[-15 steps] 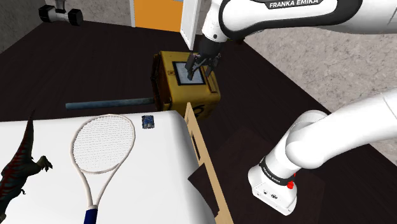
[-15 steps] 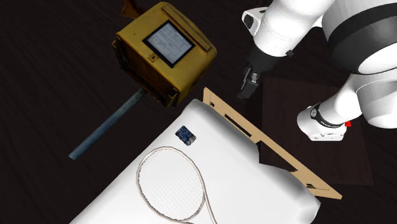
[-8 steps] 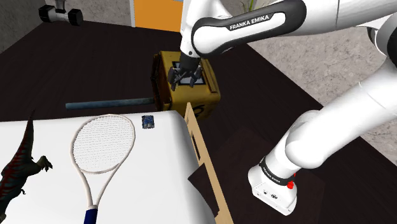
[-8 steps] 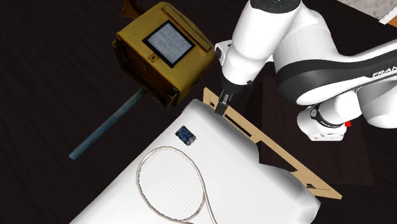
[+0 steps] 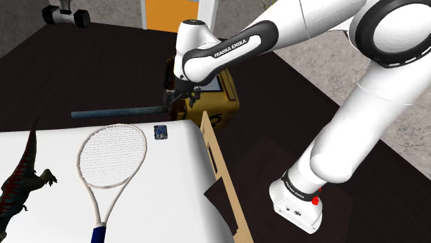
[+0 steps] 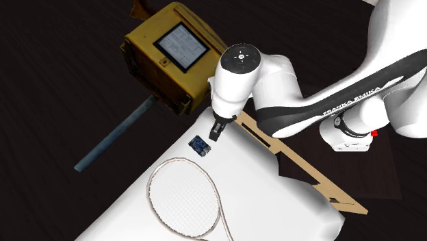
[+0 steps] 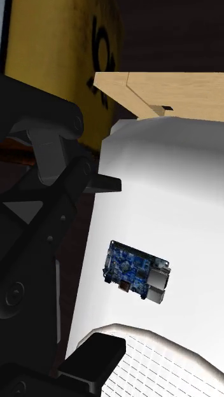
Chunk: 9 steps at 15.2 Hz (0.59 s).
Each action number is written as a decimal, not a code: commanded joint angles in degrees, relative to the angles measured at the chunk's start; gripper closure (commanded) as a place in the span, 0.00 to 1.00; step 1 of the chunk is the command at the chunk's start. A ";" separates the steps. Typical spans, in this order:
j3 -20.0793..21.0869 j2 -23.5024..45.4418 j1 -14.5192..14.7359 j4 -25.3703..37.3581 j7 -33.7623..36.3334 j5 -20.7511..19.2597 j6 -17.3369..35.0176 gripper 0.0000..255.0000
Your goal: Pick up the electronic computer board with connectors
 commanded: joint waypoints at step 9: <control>-2.46 23.24 4.36 15.88 11.02 -7.20 4.21 0.00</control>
